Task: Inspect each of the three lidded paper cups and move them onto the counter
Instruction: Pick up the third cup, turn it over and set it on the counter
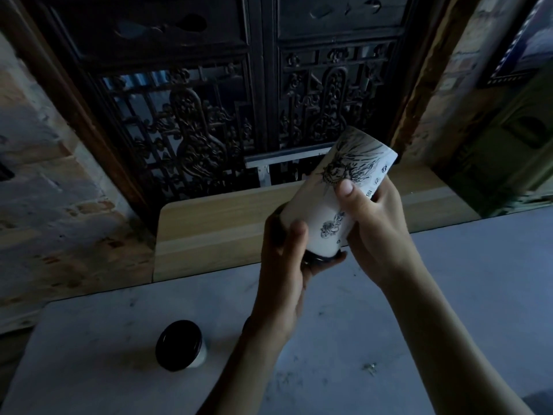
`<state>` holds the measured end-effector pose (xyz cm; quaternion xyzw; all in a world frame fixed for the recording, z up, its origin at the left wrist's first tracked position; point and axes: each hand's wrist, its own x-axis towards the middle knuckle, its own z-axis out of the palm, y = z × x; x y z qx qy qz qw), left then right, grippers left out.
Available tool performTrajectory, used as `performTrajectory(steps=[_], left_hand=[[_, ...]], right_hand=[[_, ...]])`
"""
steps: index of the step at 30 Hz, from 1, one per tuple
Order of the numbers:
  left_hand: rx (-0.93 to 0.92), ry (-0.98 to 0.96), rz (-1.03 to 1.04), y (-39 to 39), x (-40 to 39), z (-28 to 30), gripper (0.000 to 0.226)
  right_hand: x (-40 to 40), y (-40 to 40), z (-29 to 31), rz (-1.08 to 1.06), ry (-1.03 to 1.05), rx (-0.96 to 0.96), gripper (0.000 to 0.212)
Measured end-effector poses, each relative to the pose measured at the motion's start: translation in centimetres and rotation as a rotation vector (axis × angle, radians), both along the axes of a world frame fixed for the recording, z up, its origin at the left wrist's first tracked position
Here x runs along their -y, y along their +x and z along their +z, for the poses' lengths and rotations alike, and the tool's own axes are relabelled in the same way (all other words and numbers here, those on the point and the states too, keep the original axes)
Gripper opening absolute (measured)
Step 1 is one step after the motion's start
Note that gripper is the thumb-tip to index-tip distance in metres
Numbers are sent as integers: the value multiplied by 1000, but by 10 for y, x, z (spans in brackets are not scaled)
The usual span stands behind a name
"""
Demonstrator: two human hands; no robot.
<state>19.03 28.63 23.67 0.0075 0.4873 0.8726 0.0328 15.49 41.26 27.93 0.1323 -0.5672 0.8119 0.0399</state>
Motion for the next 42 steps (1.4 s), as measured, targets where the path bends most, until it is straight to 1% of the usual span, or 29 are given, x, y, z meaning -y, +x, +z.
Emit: performTrajectory(steps=[1, 3, 5, 7, 9, 11, 14, 17, 19, 20, 22, 24, 26, 28, 29, 32, 35, 37, 40, 42], left_hand=[[-31, -12, 33, 0, -1, -1, 98], [-28, -9, 48, 2, -2, 0, 93], [56, 4, -8, 3, 0, -1, 78], [168, 0, -126, 4, 4, 1, 76], [192, 11, -226, 4, 7, -2, 77], [179, 27, -272, 4, 8, 0, 73], [169, 24, -250, 7, 4, 1, 75], [86, 41, -164, 8, -3, -1, 75], [49, 57, -125, 9, -6, -2, 85], [64, 60, -121, 8, -7, -3, 85], [127, 54, -156, 9, -7, -2, 78], [160, 64, -247, 10, -7, 0, 79], [178, 74, -255, 11, -9, -3, 79], [163, 108, -232, 13, -13, -3, 71], [138, 118, -214, 13, -15, -4, 72], [62, 132, -180, 13, -20, -6, 87], [43, 166, -205, 13, -24, -8, 88], [51, 186, -200, 13, -28, -10, 80], [119, 208, -184, 13, -33, -9, 51], [159, 206, -188, 13, -34, -10, 46]], right_hand=[[1, 0, 0, 1, -5, 1, 78], [1, 3, 1, -3, -6, 2, 72], [1, 6, 3, 1, -5, 3, 69], [-1, 8, 6, 22, -9, 1, 67], [-4, 9, 7, 34, -7, -3, 71], [-5, 9, 7, 38, -3, -8, 81], [-7, 11, 5, -15, 9, -14, 74], [-10, 12, 3, -36, -6, -21, 66], [-11, 13, 4, -31, -19, -18, 73], [-11, 14, 5, -26, -21, -14, 79], [-12, 18, 7, -26, -10, -2, 83], [-16, 20, 6, -36, -6, -2, 75], [-19, 21, 4, -64, 4, -3, 66], [-22, 21, 2, -92, 7, 10, 60], [-23, 22, 1, -97, 5, 14, 58], [-25, 23, -2, -106, -1, 27, 53], [-28, 25, -6, -144, 15, 42, 57], [-30, 26, -8, -166, 29, 42, 61], [-34, 28, -14, -197, 79, 38, 59], [-37, 31, -18, -218, 138, 25, 61]])
